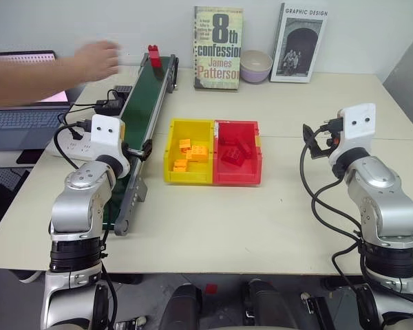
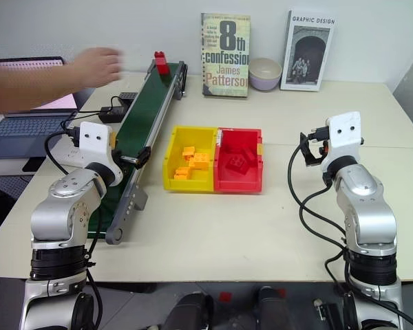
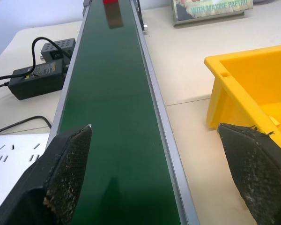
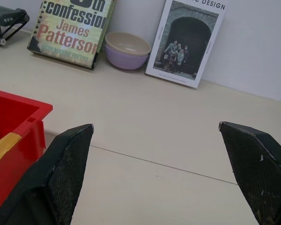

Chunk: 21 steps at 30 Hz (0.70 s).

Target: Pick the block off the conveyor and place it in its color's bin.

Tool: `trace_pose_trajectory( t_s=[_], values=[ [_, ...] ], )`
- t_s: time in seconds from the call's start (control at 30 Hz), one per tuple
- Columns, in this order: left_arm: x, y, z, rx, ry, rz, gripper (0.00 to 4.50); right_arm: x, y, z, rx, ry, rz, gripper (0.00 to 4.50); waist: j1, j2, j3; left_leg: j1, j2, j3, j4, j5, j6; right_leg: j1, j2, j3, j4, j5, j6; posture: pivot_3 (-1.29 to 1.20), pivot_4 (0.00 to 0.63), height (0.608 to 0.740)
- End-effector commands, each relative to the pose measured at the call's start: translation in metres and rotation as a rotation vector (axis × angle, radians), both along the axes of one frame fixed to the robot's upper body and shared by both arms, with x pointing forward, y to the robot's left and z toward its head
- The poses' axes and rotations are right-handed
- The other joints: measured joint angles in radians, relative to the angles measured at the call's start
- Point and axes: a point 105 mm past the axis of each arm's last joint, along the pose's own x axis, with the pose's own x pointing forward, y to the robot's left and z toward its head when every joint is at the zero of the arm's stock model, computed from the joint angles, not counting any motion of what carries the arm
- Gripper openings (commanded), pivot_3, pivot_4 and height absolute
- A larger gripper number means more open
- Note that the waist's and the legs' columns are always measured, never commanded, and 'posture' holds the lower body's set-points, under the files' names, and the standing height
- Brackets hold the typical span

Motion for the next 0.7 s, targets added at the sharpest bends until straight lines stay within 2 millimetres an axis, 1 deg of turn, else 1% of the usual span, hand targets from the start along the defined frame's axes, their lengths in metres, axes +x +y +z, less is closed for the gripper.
trace_pose_trajectory(
  t_s=[0.03, 0.13, 0.2, 0.33, 0.4, 0.43, 0.57, 0.6, 0.7],
  values=[
    [-0.005, -0.002, 0.017, 0.004, -0.063, -0.011, 4.46, -0.003, 0.004, 0.018, -0.012, -0.068, 0.014, 4.50, 0.000, 0.000, 0.000, 0.000, 0.000, 0.000, 0.000, 0.000, 0.000, 0.000, 0.000, 0.000, 0.000, 0.000, 0.000, 0.00, 0.150, 0.740],
    [-0.009, -0.002, 0.022, 0.013, -0.092, -0.007, 4.46, -0.003, 0.003, 0.020, -0.018, -0.067, 0.023, 4.50, 0.000, 0.000, 0.000, 0.000, 0.000, 0.000, 0.000, 0.000, 0.000, 0.000, 0.000, 0.000, 0.000, 0.000, 0.000, 0.00, 0.150, 0.740],
    [-0.009, 0.000, 0.026, -0.012, -0.112, 0.015, 4.46, -0.002, 0.004, 0.021, -0.019, -0.066, 0.040, 4.50, 0.000, 0.000, 0.000, 0.000, 0.000, 0.000, 0.000, 0.000, 0.000, 0.000, 0.000, 0.000, 0.000, 0.000, 0.000, 0.00, 0.150, 0.740],
    [-0.009, 0.004, 0.028, -0.047, -0.134, 0.061, 4.46, 0.001, 0.012, 0.027, -0.029, -0.066, 0.144, 4.50, 0.000, 0.000, 0.000, 0.000, 0.000, 0.000, 0.000, 0.000, 0.000, 0.000, 0.000, 0.000, 0.000, 0.000, 0.000, 0.00, 0.150, 0.740],
    [-0.010, 0.006, 0.028, -0.063, -0.145, 0.087, 4.46, 0.000, 0.026, 0.036, -0.006, -0.076, 0.275, 4.50, -0.001, 0.000, 0.000, 0.000, 0.000, 0.000, 0.000, 0.000, 0.000, 0.000, 0.000, 0.000, 0.000, 0.000, 0.000, 0.00, 0.150, 0.740],
    [-0.010, 0.008, 0.028, -0.077, -0.152, 0.104, 4.46, -0.001, 0.036, 0.042, -0.002, -0.085, 0.361, 4.50, -0.001, 0.000, 0.000, 0.000, 0.000, 0.000, 0.000, 0.000, 0.000, 0.000, 0.000, 0.000, 0.000, 0.000, 0.000, 0.00, 0.150, 0.740],
    [-0.012, 0.009, 0.028, -0.099, -0.161, 0.118, 4.46, -0.008, 0.061, 0.054, 0.020, -0.096, 0.583, 4.50, -0.001, 0.000, 0.000, 0.000, 0.000, 0.000, 0.000, 0.000, 0.000, 0.000, 0.000, -0.001, 0.000, 0.000, 0.000, 0.00, 0.150, 0.740],
    [-0.013, 0.009, 0.027, -0.091, -0.163, 0.118, 4.46, -0.012, 0.069, 0.057, 0.020, -0.100, 0.650, 4.50, -0.001, 0.000, 0.000, 0.000, 0.000, 0.000, 0.000, 0.000, 0.000, 0.000, 0.000, -0.001, 0.000, 0.000, 0.000, 0.00, 0.150, 0.740],
    [-0.016, 0.012, 0.026, -0.101, -0.175, 0.140, 4.46, -0.031, 0.102, 0.061, 0.028, -0.075, 0.915, 4.50, 0.000, 0.000, 0.000, 0.000, 0.000, -0.001, 0.000, 0.000, 0.000, 0.001, 0.000, -0.001, 0.000, 0.000, 0.000, 0.00, 0.150, 0.740]
  ],
)
